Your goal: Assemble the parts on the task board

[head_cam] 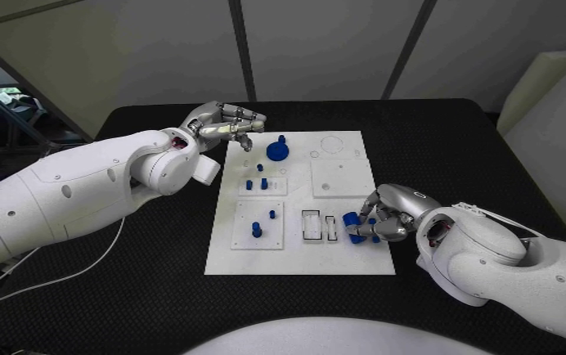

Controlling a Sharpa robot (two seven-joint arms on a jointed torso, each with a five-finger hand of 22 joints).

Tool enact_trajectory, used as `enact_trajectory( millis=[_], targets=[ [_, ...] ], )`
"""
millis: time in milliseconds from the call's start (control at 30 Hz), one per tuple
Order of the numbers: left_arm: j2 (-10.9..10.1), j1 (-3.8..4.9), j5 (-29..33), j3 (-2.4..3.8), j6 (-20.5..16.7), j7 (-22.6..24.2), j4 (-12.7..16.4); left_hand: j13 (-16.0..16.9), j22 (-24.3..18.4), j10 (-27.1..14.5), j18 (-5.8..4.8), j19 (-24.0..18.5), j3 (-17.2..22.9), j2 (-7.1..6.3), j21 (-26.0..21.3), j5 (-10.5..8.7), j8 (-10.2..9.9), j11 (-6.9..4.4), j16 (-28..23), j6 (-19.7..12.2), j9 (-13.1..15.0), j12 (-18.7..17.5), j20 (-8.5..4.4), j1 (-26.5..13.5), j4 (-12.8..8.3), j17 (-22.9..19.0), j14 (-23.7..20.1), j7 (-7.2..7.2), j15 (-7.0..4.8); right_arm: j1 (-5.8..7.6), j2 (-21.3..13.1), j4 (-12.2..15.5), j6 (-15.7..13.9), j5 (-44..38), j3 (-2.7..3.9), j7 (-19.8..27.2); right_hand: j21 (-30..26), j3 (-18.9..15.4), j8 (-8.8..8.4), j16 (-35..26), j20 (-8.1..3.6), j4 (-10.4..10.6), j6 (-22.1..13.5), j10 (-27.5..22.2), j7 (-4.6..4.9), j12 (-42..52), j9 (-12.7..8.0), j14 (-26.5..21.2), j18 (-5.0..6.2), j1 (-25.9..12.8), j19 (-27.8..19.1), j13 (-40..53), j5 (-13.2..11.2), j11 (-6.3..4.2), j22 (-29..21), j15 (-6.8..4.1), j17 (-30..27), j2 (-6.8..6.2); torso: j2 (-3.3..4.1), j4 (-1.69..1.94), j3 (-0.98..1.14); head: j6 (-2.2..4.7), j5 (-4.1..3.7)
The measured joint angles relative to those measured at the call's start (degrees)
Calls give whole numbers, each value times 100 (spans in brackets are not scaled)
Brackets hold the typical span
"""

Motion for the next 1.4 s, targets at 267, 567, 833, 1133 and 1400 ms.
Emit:
enact_trajectory(
  millis=[267, 567, 833, 1133, 1400],
  targets=[
    [-4, -1, 0, 0, 7, 0, 6, 3, 1, 0, 0, 0, 0, 0, 0, 0, 22, 0, 0, 0, 0, 0, 0, 0, 0, 1, 0, 0, 0, -64, 160, -127, 60, -70, 26, -94, 0, -31, 51, 0, 0, -29, 1, 0, 1, 0, 60, 0, 1, -35, 0, 31, 0, 0, 22, 0, -1, 35, 1, 9, -5, -1, 6],
    [-17, -3, 0, -1, 13, 0, 12, 4, -4, 0, 0, 0, 0, 0, 0, 0, 22, 0, 0, 0, 1, 0, 0, 0, 0, 1, 0, 0, 0, -101, 257, -166, 42, -130, 46, -137, 26, -68, 168, 28, -13, -23, 65, 13, -61, 0, 144, 1, 1, -30, 12, 93, 153, -13, 75, -41, -1, 129, 1, 8, -12, -8, 32],
    [-20, -7, 0, -1, 19, -1, 17, 3, -4, 0, 0, 0, 0, 0, 0, 0, 22, 0, 0, 0, 1, 5, 0, 0, 0, 0, -1, 0, 1, -140, 116, -41, -72, -117, 26, -154, 111, -93, 252, 64, -67, -30, 158, 72, -153, 0, 241, 1, 1, 35, 66, 135, 405, -72, 179, -82, -1, 290, 1, -1, -11, 1, 33],
    [-26, -11, 0, -1, 25, -4, 14, 3, -3, 0, 0, 0, 0, 0, 0, 0, 22, 0, 0, 0, 1, 27, 0, 0, 0, -6, 0, 0, 1, -173, -86, 205, -446, 61, 7, -112, 137, -101, 315, 67, -73, -22, 215, 92, -140, 21, 269, 0, 1, 54, 112, 135, 484, -93, 231, -122, -1, 385, -3, 12, -22, 15, 16],
    [-25, -15, 0, -1, 27, -6, 14, 2, -8, 0, 0, 0, 0, 0, 0, 0, 22, 0, 0, 0, 1, 27, 0, 0, 0, -6, -1, 0, 1, -161, -29, 348, -980, 260, 25, 47, 137, -105, 315, 67, -72, -19, 218, 113, -141, 21, 275, 0, 1, 78, 112, 135, 494, -114, 251, -122, -2, 409, -4, 20, -27, 35, 40]
  ],
)
